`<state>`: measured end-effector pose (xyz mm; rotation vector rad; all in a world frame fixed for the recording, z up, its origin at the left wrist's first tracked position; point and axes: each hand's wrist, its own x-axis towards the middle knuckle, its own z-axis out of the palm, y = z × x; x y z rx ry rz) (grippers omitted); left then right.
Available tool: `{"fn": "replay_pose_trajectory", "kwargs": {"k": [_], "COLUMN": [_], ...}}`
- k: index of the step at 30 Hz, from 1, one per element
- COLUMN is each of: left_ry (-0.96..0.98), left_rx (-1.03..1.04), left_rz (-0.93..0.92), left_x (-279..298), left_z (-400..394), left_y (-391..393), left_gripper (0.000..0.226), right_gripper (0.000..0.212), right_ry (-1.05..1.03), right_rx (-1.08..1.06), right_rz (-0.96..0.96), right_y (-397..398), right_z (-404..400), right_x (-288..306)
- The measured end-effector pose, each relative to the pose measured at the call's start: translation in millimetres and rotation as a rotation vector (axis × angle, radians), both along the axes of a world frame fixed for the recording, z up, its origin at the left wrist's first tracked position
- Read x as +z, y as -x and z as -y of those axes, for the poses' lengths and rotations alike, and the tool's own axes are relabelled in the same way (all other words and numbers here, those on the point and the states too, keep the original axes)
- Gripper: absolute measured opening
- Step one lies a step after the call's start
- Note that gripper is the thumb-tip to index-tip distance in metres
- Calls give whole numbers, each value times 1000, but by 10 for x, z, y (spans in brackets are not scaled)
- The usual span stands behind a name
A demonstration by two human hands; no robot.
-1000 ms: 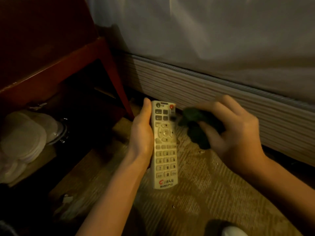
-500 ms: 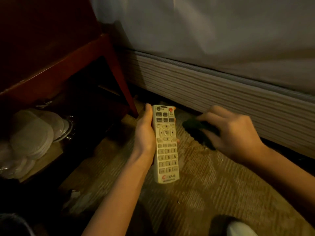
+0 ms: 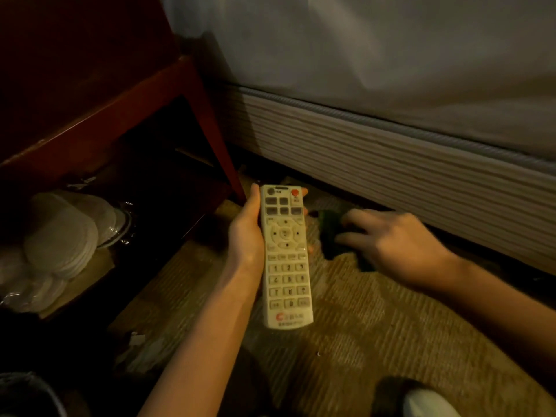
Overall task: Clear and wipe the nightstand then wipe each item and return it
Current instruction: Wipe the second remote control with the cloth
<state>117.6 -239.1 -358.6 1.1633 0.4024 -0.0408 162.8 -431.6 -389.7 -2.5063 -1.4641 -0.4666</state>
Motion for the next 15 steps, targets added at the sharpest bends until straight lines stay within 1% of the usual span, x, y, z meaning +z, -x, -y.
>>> {"fn": "replay_pose_trajectory", "kwargs": {"k": [1, 2, 3, 5, 6, 8, 10, 12, 15], "left_ry": [-15, -34, -46, 5, 71, 234, 318, 282, 191], "left_rx": [4, 4, 6, 16, 10, -31, -73, -85, -123], "left_rz": [12, 18, 24, 39, 50, 61, 50, 56, 34], "left_x": [3, 20, 26, 56, 67, 118, 148, 157, 145], "left_z": [-21, -23, -20, 20, 45, 112, 98, 38, 30], "left_y": [-12, -20, -32, -36, -33, -27, -46, -69, -70], "left_gripper": [63, 63, 62, 60, 63, 73, 75, 69, 61], "right_gripper": [36, 35, 32, 32, 31, 29, 27, 26, 27], "right_ry": [3, -56, -162, -382, -435, -416, -323, -239, -194], "right_rx": [-46, -83, -98, -50, 7, 124, 182, 178, 183], "right_rz": [-28, -52, -69, -83, -60, -20, -18, -12, 25], "right_y": [-35, -32, -7, 120, 196, 306, 342, 327, 294], "right_z": [57, 89, 94, -9, -108, -303, -416, -418, -335], "right_x": [10, 68, 155, 370, 469, 585, 585, 540, 476]}}
